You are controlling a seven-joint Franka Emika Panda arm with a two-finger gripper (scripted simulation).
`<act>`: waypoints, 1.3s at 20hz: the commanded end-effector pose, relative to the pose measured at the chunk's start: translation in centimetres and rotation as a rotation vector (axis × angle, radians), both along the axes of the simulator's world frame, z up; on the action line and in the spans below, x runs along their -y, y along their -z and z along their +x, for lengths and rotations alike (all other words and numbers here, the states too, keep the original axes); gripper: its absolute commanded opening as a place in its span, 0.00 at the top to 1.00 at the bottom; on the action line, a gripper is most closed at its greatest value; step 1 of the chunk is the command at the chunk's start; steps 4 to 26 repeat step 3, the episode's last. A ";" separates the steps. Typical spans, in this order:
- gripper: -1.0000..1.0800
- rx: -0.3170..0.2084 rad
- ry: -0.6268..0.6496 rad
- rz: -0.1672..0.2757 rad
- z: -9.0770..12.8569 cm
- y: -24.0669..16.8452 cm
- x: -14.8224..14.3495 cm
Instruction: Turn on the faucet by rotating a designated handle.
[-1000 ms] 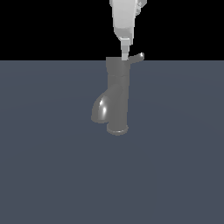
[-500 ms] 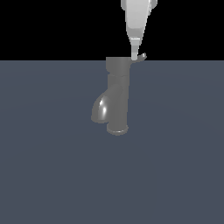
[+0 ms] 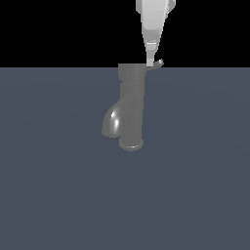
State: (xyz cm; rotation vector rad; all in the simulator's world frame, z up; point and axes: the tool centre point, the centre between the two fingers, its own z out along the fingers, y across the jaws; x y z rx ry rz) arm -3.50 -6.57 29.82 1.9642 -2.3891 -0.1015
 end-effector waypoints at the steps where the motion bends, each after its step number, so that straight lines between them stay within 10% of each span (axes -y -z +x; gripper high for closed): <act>1: 1.00 0.077 0.051 -0.022 3.7 0.0 3.9; 26: 1.00 0.077 0.053 -0.023 3.8 0.0 4.1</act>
